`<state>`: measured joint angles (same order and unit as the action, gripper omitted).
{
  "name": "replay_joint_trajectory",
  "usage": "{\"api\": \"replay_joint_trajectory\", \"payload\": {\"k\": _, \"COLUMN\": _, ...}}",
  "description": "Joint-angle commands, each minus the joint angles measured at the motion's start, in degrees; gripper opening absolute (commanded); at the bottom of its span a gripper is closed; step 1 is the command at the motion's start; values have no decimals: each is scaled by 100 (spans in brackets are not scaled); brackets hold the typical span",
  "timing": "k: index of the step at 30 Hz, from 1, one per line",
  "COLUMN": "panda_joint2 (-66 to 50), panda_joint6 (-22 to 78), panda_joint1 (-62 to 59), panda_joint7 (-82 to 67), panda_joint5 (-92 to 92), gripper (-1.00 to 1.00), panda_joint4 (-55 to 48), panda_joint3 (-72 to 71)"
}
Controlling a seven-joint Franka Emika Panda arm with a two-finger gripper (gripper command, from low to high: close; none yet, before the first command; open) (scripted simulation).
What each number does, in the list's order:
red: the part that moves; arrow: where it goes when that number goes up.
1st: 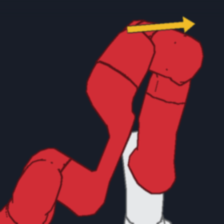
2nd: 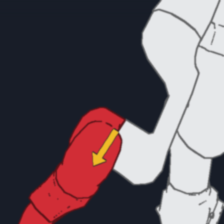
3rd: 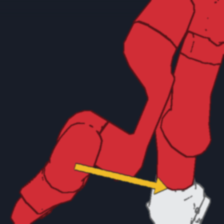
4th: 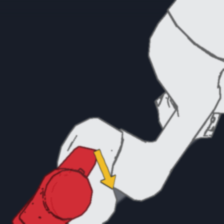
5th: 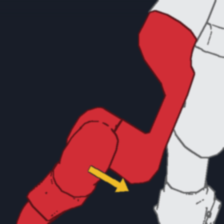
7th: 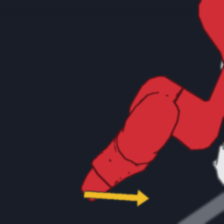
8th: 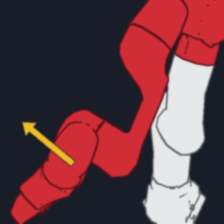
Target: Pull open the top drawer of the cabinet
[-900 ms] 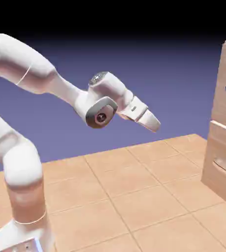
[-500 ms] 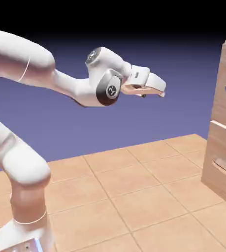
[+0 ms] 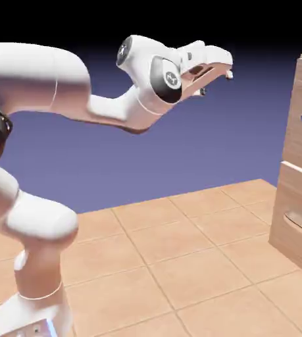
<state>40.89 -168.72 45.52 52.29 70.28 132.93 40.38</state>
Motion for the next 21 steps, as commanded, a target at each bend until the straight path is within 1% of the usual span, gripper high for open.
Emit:
{"api": "replay_joint_trajectory", "payload": {"k": 1, "panda_joint2": 29, "panda_joint6": 19, "panda_joint1": 159, "panda_joint7": 35, "panda_joint5": 250, "gripper": 0, "panda_joint4": -100, "panda_joint3": 143}}
{"api": "replay_joint_trajectory", "payload": {"k": 21, "panda_joint2": 613, "panda_joint6": 393, "panda_joint1": 3338, "panda_joint7": 732, "panda_joint5": 5233, "gripper": 0, "panda_joint4": -2090, "panda_joint3": 3006}}
